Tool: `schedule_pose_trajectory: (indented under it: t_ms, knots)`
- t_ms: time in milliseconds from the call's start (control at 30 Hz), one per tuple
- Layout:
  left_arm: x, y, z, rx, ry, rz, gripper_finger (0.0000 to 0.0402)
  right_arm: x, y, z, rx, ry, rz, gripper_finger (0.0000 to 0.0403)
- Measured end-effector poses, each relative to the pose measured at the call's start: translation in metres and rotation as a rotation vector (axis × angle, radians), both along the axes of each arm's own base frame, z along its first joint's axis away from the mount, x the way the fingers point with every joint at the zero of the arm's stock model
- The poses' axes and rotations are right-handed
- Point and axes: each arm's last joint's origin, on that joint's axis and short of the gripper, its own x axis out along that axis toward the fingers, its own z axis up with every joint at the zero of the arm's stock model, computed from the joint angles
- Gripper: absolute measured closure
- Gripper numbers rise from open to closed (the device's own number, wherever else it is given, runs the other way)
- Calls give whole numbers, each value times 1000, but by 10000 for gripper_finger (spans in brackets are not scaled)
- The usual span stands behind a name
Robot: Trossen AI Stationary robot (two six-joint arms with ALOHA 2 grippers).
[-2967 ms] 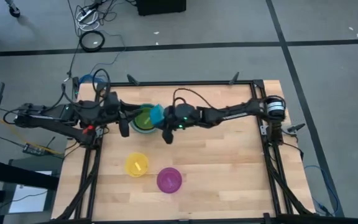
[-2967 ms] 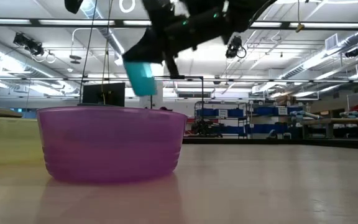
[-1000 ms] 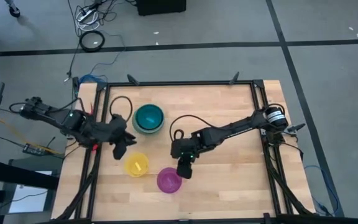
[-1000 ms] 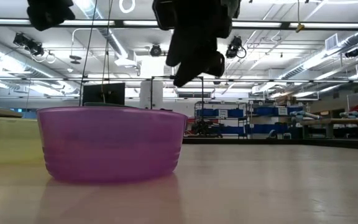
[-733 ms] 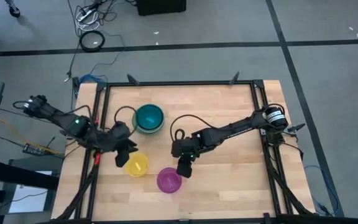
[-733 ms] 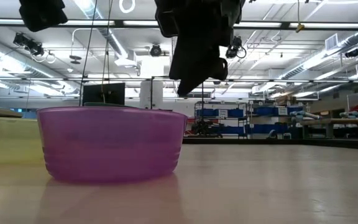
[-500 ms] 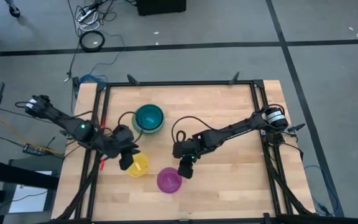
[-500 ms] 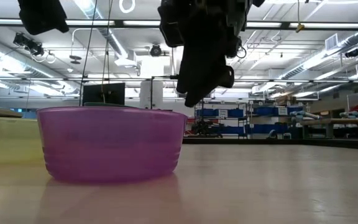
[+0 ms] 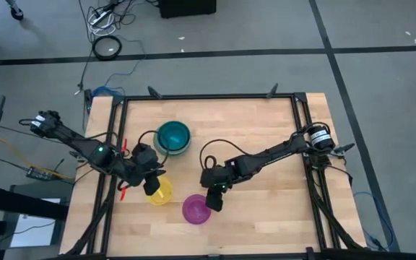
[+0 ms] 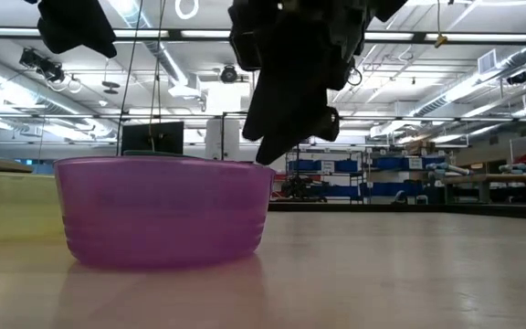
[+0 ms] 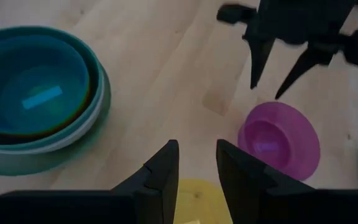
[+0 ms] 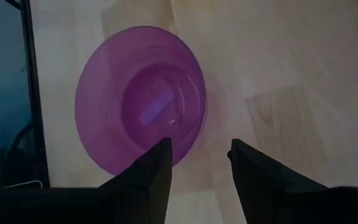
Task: Nest bowls inside each other
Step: Stack the purple bowl on top of the blue bowl
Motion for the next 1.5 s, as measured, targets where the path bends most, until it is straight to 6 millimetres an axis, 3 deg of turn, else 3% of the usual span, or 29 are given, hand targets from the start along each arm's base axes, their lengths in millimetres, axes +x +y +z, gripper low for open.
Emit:
schedule_pose_trajectory:
  t_ms: [667, 800, 900, 1000, 1200, 1333, 1500]
  knots:
    - [1, 0, 2, -4, -32, 38, 285, 14, 10, -46, 21, 36, 59, 255]
    - [1, 0, 1, -3, -31, 39, 285, 14, 7, -47, 11, 43, 70, 282]
    - [1, 0, 2, -1, -34, 41, 285, 14, -1, -46, 3, 56, 68, 334]
    - [1, 1, 2, 10, -40, 51, 285, 13, -7, -40, -19, 45, 91, 391]
    - [5, 1, 6, 30, -118, 95, 285, 12, -26, -16, -65, -10, 54, 401]
    - [11, -2, 13, 48, -206, 80, 285, 12, -55, 10, -132, -91, -22, 401]
    - [18, -4, 24, 105, -310, 40, 285, 27, -98, 35, -193, -214, -91, 402]
